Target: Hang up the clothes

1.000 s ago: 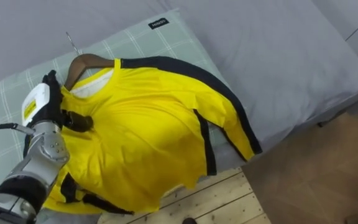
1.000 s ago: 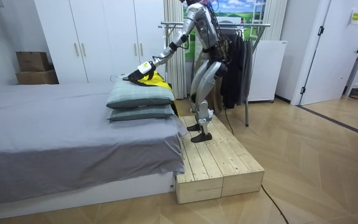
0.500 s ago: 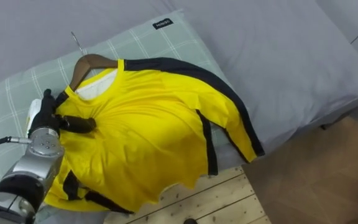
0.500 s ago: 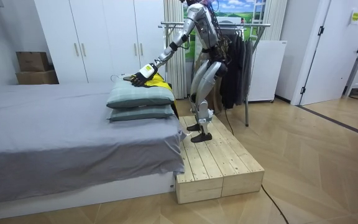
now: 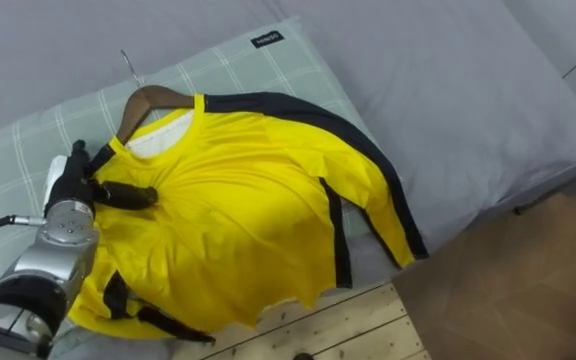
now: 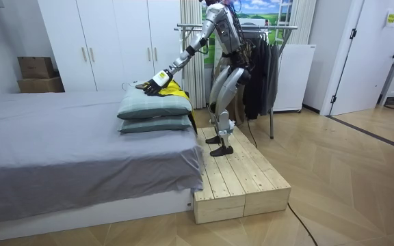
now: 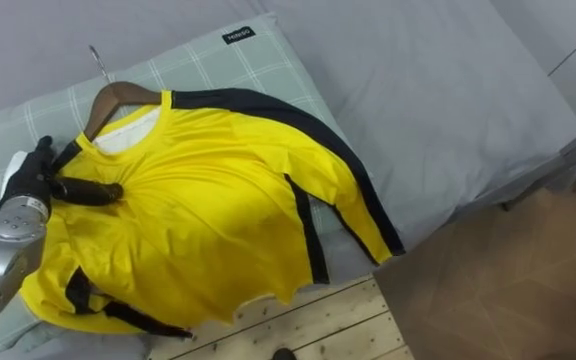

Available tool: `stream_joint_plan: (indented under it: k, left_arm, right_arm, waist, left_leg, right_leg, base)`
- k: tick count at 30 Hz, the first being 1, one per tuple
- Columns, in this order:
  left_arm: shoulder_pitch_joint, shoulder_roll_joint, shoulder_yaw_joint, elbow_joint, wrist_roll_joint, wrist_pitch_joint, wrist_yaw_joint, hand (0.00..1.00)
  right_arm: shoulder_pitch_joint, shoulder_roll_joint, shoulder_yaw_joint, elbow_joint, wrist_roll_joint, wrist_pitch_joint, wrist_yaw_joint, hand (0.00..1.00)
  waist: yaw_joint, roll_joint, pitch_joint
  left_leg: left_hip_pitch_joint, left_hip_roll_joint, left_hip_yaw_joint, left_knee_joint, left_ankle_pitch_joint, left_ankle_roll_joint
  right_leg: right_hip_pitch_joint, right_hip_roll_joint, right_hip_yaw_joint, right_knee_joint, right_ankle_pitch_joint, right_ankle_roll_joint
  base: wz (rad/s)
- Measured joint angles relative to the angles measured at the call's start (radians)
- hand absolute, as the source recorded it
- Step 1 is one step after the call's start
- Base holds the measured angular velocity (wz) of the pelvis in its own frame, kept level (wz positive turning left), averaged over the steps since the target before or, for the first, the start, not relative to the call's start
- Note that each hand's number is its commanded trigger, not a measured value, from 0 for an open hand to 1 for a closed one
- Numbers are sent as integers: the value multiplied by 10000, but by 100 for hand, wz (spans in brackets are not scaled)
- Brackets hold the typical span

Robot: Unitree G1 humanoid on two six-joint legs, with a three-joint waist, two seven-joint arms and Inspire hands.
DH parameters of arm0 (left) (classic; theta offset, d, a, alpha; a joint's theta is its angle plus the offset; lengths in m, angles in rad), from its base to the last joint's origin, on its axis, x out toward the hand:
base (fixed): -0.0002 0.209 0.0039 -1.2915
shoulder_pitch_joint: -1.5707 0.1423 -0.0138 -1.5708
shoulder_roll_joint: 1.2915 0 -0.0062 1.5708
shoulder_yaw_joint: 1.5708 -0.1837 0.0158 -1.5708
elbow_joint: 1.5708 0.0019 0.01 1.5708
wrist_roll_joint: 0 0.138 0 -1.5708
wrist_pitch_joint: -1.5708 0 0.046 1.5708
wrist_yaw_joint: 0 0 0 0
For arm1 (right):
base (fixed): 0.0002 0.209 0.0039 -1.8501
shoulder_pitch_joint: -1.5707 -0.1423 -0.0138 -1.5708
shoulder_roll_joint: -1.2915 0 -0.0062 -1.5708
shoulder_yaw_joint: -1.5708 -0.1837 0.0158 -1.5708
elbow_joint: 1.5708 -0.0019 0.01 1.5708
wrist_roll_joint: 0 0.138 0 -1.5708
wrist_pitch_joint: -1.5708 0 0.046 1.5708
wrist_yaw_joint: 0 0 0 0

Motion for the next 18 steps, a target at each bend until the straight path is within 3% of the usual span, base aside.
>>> stream_joint_plan:
  k: [5, 18]
  left_arm:
    - [-66, 53, -290, -9, 1692, 49, -330, 0]
    - [-335, 61, -1069, -43, 3585, 234, -978, 0]
  right_arm:
    - [162, -6, -2, -41, -12, -1, 134, 0]
    - [226, -138, -11, -6, -33, -90, 513, 0]
  waist:
    - [-1, 10, 1]
    - [-16, 89, 12]
  left_leg:
    - [4, 22, -138, -25, 1, -3]
    - [236, 15, -118, -35, -5, -10]
  right_leg:
    - [121, 44, -113, -165, 1, 1]
    - [313, 19, -96, -99, -31, -9]
  base:
    - [4]
    - [0]
